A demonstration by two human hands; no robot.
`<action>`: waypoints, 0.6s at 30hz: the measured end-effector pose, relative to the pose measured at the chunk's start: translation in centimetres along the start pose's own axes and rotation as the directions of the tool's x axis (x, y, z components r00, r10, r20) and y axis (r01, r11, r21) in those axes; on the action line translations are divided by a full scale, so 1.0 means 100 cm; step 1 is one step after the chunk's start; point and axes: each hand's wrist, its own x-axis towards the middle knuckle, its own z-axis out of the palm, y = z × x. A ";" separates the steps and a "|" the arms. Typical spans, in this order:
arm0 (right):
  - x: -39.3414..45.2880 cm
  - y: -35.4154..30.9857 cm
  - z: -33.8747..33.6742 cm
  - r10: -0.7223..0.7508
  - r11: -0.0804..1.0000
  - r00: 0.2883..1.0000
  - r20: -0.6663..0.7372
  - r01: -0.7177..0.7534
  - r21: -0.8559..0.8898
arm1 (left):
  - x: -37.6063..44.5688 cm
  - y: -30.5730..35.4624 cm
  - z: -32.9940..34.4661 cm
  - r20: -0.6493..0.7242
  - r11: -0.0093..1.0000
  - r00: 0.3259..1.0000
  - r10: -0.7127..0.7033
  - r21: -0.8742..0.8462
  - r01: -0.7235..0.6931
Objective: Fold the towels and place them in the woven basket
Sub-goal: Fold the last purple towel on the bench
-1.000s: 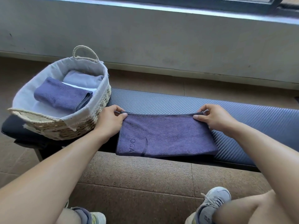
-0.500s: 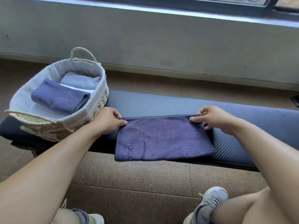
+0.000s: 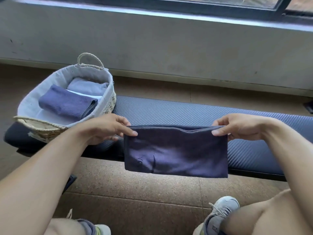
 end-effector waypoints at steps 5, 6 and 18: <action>-0.001 -0.014 0.009 -0.217 0.954 0.925 -0.311 0.268 0.132 | 0.005 0.012 0.006 -0.324 0.927 0.924 0.202 -0.240 -0.287; 0.000 -0.017 0.011 -0.245 0.934 0.894 -0.376 0.321 0.155 | 0.007 0.014 0.007 -0.385 0.913 0.891 0.240 -0.222 -0.342; -0.026 -0.043 0.011 -0.292 0.921 0.853 -0.432 0.372 0.113 | -0.022 0.042 -0.008 -0.325 0.906 0.870 0.370 -0.079 -0.415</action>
